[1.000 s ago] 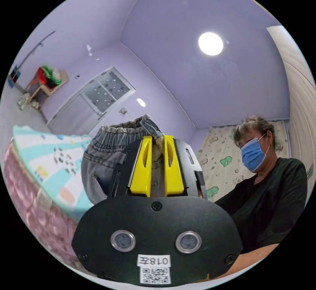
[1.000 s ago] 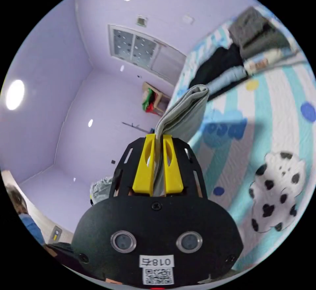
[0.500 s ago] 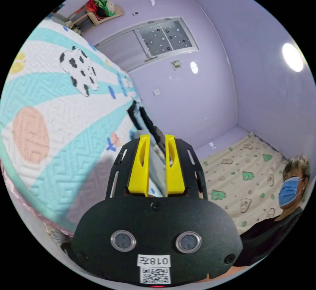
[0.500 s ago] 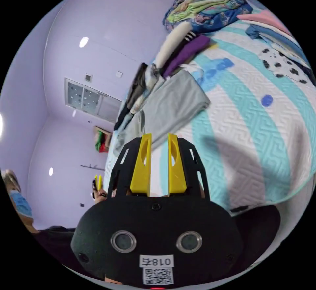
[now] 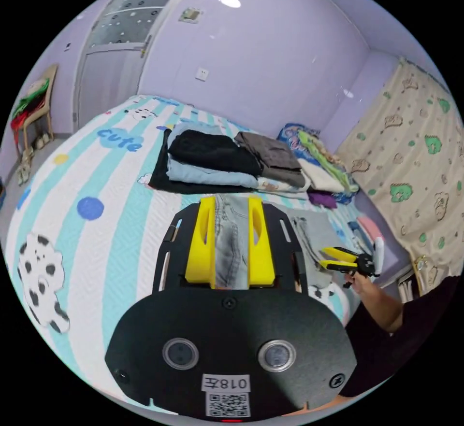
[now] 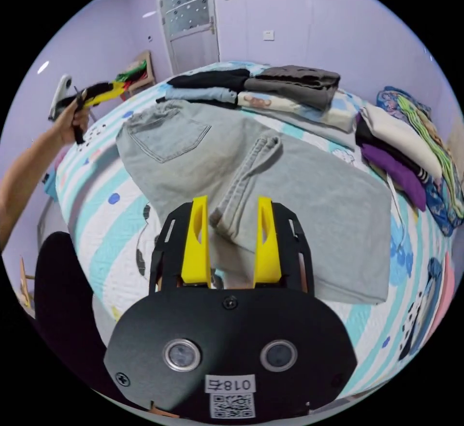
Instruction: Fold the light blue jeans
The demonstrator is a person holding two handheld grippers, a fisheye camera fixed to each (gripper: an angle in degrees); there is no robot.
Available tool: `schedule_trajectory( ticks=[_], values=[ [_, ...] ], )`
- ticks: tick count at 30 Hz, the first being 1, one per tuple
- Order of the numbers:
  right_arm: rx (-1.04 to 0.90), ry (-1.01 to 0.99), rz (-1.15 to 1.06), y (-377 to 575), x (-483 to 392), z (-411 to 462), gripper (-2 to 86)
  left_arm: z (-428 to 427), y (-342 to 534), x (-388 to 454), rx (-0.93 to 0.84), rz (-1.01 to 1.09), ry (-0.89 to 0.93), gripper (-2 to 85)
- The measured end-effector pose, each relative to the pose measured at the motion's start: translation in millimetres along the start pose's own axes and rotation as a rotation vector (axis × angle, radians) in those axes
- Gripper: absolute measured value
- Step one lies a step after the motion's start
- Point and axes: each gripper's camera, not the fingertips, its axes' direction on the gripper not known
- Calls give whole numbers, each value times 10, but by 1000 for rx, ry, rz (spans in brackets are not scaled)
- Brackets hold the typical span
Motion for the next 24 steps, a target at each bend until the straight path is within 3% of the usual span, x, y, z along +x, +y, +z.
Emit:
schedule_trajectory(
  ticks=[9,13,18,21,24],
  values=[
    [-12,-42,58,99,318,-10,57,1406,-842,408,-369,98,-307,114],
    [99,10,194,160,993,-551,53,1348,-980,713,-342,142,-389,98],
    [253,340,622,933,2620,-1830,65,1083,-1122,1017,-240,158,-379,22],
    [90,545,811,1602,3280,-2148,115,908,-1132,1124,-173,147,-339,6],
    [143,572,830,2077,3282,-2343,124,629,-1067,1209,-80,154,-263,-3]
  ],
)
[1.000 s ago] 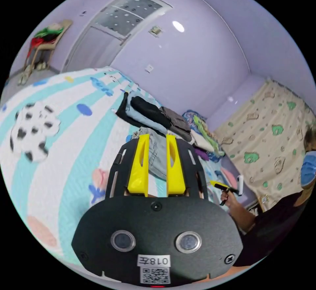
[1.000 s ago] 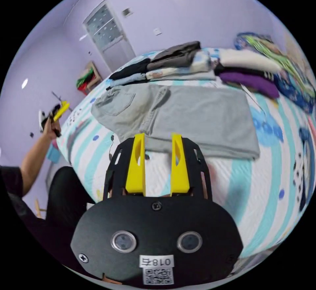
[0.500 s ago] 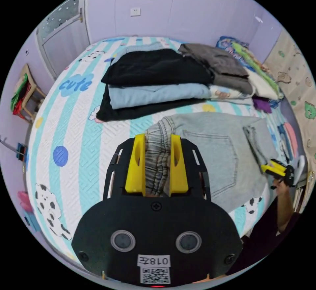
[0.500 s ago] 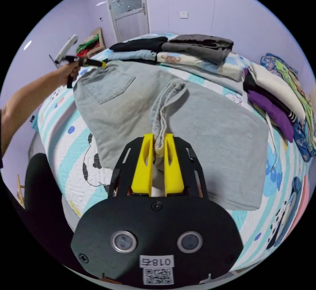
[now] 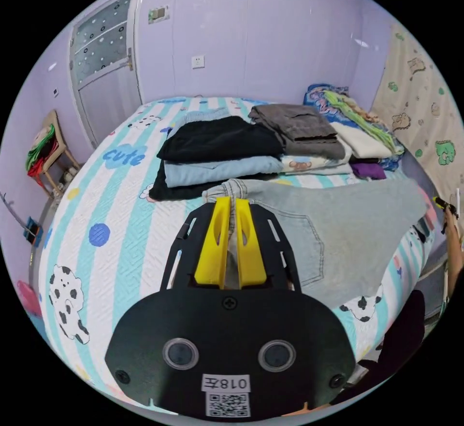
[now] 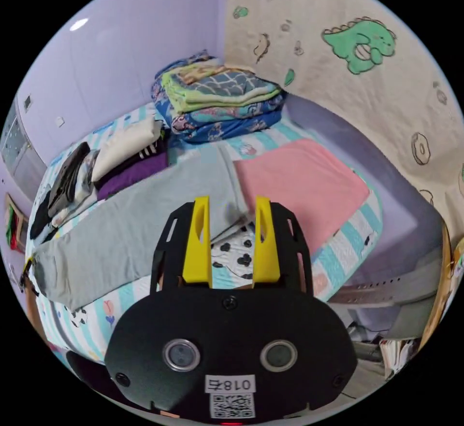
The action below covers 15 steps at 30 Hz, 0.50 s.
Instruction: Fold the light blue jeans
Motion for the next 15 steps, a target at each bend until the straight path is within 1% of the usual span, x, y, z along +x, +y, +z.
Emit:
schedule_trajectory(
  ticks=[1,3,5,6,8,10,12,13,14,15],
  values=[
    [24,7,-22,64,-15,-26,122,-150,42,-3,43,4,43,-5],
    [67,-19,-150,269,-255,-10,114,-411,134,2,121,44,137,-8],
    [77,-94,-260,389,-522,69,113,-907,340,-18,314,140,400,-9],
    [85,-140,-335,462,-724,127,113,-1020,383,-30,332,151,444,-9],
    [85,-204,-449,562,-1046,218,113,-1446,574,4,361,238,599,-9],
    [69,-284,-556,661,-1382,320,112,-1609,667,32,314,268,674,-8],
    [0,-373,-668,787,-1825,454,112,-1620,678,0,260,203,585,-4],
    [-13,-402,-678,822,-1915,472,111,-1574,610,-11,215,161,463,1],
    [-33,-480,-674,891,-2055,484,109,-1496,478,7,168,156,397,17],
    [-60,-564,-647,958,-2146,483,105,-1450,394,27,152,167,386,31]
  ],
)
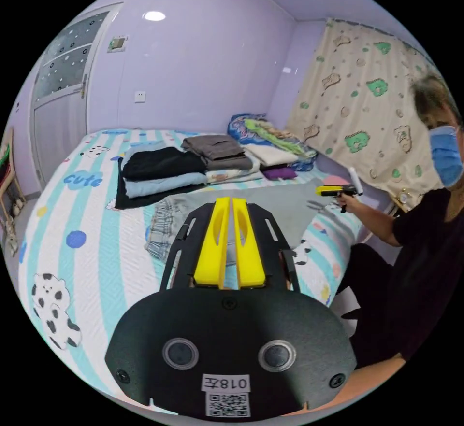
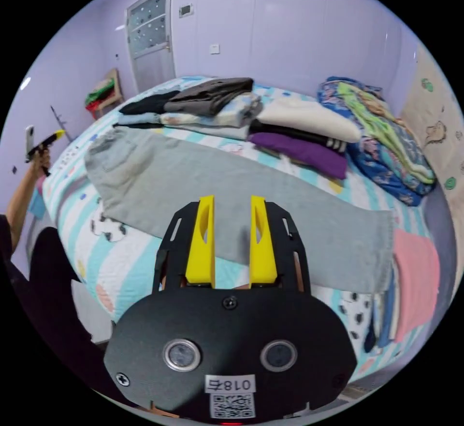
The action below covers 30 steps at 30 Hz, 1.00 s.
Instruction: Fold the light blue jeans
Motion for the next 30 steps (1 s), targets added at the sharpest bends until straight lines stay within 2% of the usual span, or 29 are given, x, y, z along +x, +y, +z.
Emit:
schedule_trajectory(
  ticks=[3,4,6,9,11,14,17,21,24,26,30],
  values=[
    [7,-172,30,124,-204,53,97,516,-474,-118,-179,36,-87,110],
    [8,-181,28,167,-240,49,95,764,-656,-196,-252,48,-131,145],
    [-4,-184,14,360,-336,20,88,1129,-903,-317,-344,68,-188,161],
    [-22,-177,44,590,-287,-36,82,1661,-1202,-468,-426,91,-232,163],
    [-29,-161,74,696,-204,-80,80,2120,-1266,-582,-552,101,-286,152],
    [-25,-118,102,805,-58,-166,74,2480,-1173,-665,-692,102,-393,103],
    [-2,-88,116,838,71,-228,66,2279,-1197,-561,-631,78,-422,47],
    [53,-97,139,804,205,-224,59,1830,-1069,-168,-538,186,-433,26],
    [98,-108,138,747,226,-235,58,1215,-878,306,-372,272,-404,18],
    [123,-93,129,725,227,-263,60,620,-579,781,-239,377,-354,16],
    [154,-103,231,757,500,-292,74,-190,183,1293,-145,444,-255,14]
  ],
)
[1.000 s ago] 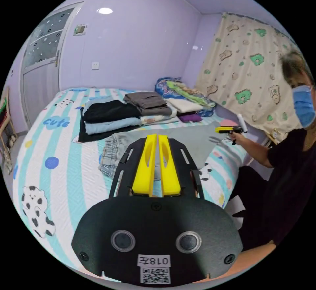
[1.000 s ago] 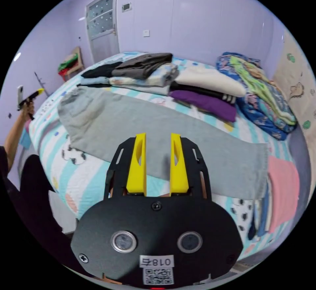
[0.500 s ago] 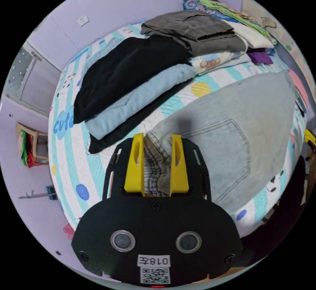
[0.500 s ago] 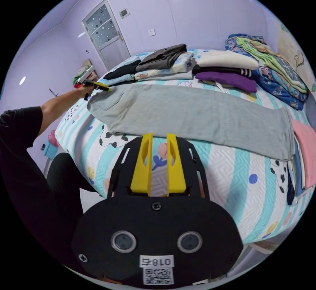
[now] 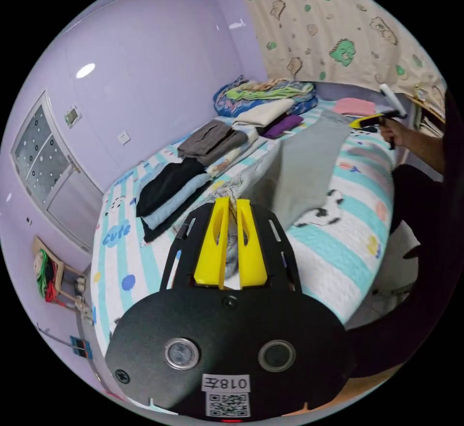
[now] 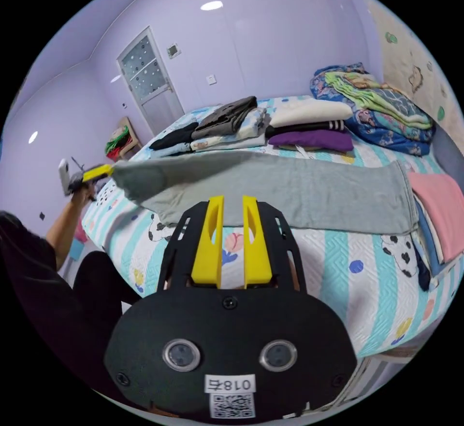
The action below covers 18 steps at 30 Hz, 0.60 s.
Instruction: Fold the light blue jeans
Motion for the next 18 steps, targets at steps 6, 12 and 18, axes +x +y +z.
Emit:
schedule_trajectory(
  ticks=[6,12,18],
  values=[
    [-9,-63,295,-108,854,186,114,-532,1350,497,-57,-208,127,5],
    [-2,46,578,-254,1773,503,131,-510,1937,467,-47,-328,137,3],
    [49,172,579,-492,2207,595,127,-611,2227,197,7,-390,164,4]
  ],
)
